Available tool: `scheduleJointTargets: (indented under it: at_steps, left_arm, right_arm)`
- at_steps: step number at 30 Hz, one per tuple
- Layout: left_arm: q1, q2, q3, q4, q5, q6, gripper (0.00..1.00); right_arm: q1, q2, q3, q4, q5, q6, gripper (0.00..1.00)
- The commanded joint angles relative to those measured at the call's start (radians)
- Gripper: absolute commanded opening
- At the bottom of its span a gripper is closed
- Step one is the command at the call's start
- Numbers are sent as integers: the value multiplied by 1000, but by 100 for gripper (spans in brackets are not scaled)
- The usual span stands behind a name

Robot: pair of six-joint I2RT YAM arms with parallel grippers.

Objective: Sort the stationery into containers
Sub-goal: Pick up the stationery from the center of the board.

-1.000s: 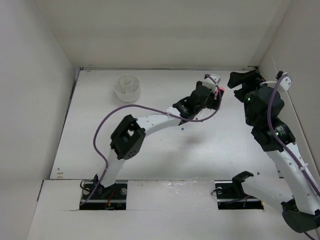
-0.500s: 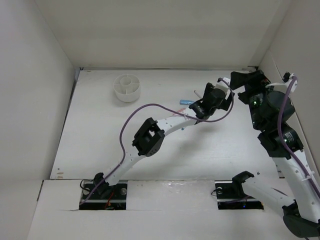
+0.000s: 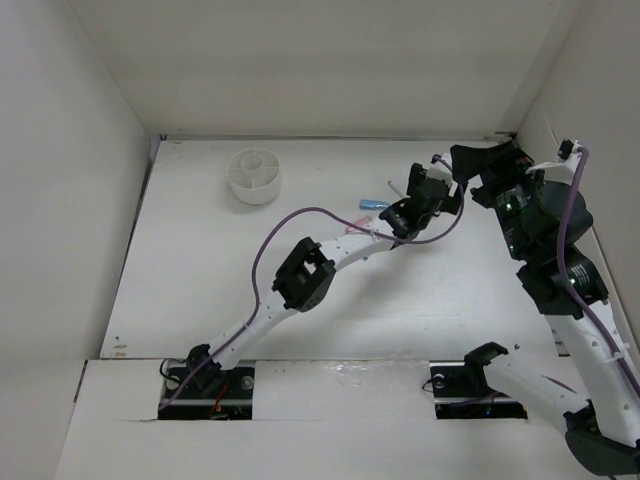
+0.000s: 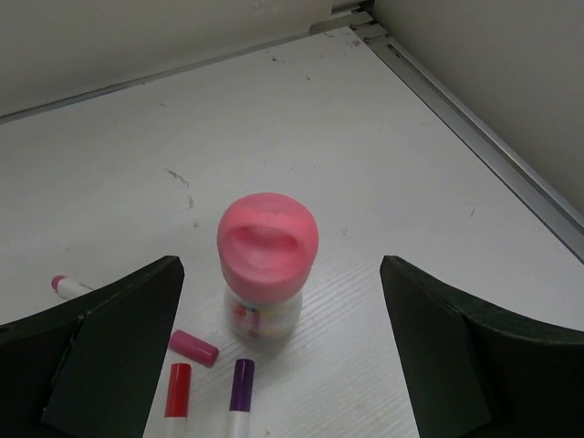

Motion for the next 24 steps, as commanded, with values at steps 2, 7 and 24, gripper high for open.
scheduleJointTargets:
  at_steps: [2,7,24]
  left_arm:
    - [29,4,59,139,5,-4,88]
    - [29,35,94,202,34,33,81]
    - [29,73,94,254,77,45,81]
  right_arm:
    - [-7,-39,4,70,-70,-24,97]
    - [-7,-39,-5,92,-105,-33,97]
    - [-7,-49,-14,103,-116,-42,97]
